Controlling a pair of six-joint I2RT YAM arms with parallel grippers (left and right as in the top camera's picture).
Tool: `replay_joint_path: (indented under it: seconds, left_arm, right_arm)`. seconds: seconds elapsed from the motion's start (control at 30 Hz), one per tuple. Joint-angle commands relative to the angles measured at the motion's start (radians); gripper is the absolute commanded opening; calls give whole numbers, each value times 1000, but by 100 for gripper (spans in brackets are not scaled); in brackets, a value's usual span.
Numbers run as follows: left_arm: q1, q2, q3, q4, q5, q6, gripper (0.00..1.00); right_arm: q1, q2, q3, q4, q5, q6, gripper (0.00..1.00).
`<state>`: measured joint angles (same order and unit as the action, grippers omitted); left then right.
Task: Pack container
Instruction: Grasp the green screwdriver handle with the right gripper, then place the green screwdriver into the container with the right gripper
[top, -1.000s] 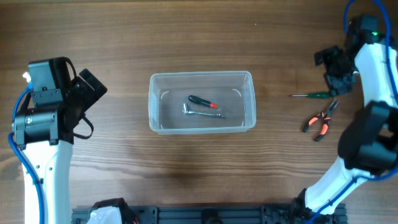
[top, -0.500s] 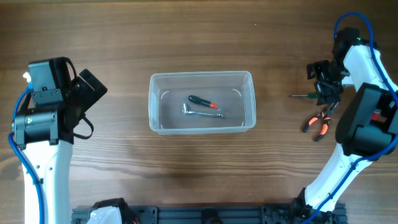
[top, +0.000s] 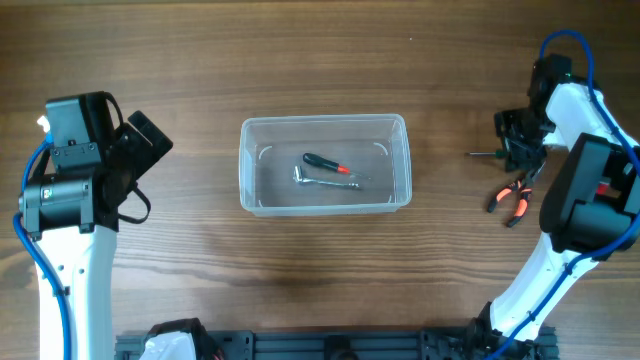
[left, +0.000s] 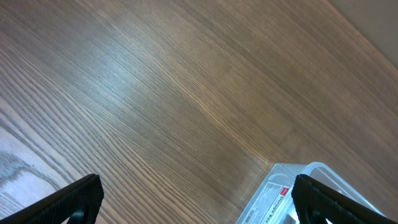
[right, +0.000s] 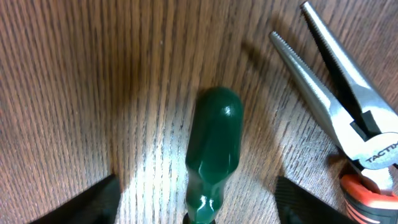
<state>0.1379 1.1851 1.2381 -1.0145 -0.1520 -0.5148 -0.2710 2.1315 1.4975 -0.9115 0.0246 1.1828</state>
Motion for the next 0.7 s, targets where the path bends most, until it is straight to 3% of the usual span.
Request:
replay_joint_path:
  seconds: [0.0, 0.13, 0.3, 0.47, 0.53, 0.57, 0.67]
  left_arm:
    - [5, 3, 0, 0, 10, -14, 100]
    - [5, 3, 0, 0, 10, -14, 100]
    - [5, 3, 0, 0, 10, -14, 100]
    - [5, 3, 0, 0, 10, -14, 100]
    - [5, 3, 0, 0, 10, -14, 100]
    - [5, 3, 0, 0, 9, -14, 100]
    - [5, 3, 0, 0, 9, -14, 100]
  right_arm:
    - [2, 27, -32, 21, 8, 2, 66]
    - [2, 27, -32, 21, 8, 2, 44]
    - [2, 27, -32, 21, 5, -3, 28]
    - [2, 27, -32, 22, 5, -8, 18]
    - [2, 27, -32, 32, -1, -56, 5]
    - [2, 27, -32, 47, -29, -158, 4]
    - [2, 26, -31, 52, -84, -249, 4]
